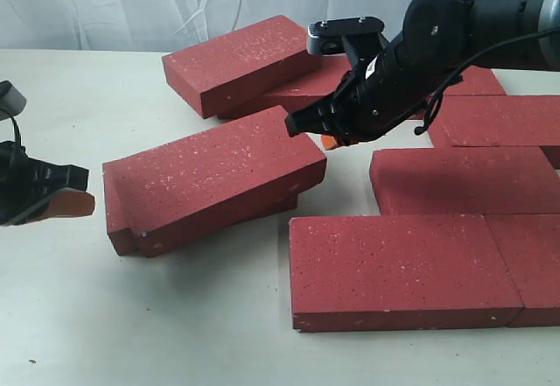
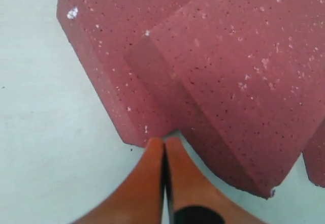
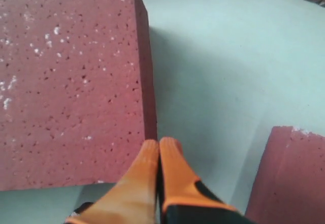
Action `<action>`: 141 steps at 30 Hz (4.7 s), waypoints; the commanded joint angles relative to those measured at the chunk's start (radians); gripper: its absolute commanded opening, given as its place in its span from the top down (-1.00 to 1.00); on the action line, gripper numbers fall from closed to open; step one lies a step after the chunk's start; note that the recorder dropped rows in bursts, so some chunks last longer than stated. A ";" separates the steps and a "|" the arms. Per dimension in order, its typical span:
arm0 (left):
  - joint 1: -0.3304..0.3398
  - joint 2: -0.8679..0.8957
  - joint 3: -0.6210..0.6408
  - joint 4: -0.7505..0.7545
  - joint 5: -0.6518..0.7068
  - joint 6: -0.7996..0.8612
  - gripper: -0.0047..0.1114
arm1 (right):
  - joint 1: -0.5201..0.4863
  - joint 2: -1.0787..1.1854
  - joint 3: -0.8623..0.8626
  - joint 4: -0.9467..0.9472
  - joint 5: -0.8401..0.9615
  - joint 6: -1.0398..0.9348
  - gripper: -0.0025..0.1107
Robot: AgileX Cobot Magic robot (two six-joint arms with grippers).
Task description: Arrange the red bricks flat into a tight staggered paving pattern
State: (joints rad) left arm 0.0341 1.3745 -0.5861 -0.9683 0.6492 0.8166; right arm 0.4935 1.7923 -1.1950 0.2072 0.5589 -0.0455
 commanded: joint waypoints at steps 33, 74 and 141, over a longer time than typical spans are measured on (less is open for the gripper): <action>-0.195 0.201 -0.196 0.195 -0.232 -0.072 0.92 | -0.079 0.188 0.004 0.265 -0.133 -0.096 0.97; -0.126 0.197 -0.243 0.690 -0.189 -0.531 0.92 | 0.012 0.164 -0.100 0.130 0.077 -0.003 0.97; -0.471 0.527 -0.751 0.540 -0.235 -0.703 0.92 | -0.261 0.044 -0.106 0.158 0.004 0.046 0.97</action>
State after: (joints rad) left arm -0.3857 1.8586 -1.2949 -0.3509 0.3918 0.1118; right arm 0.2483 1.8470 -1.2948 0.3052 0.5763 0.0000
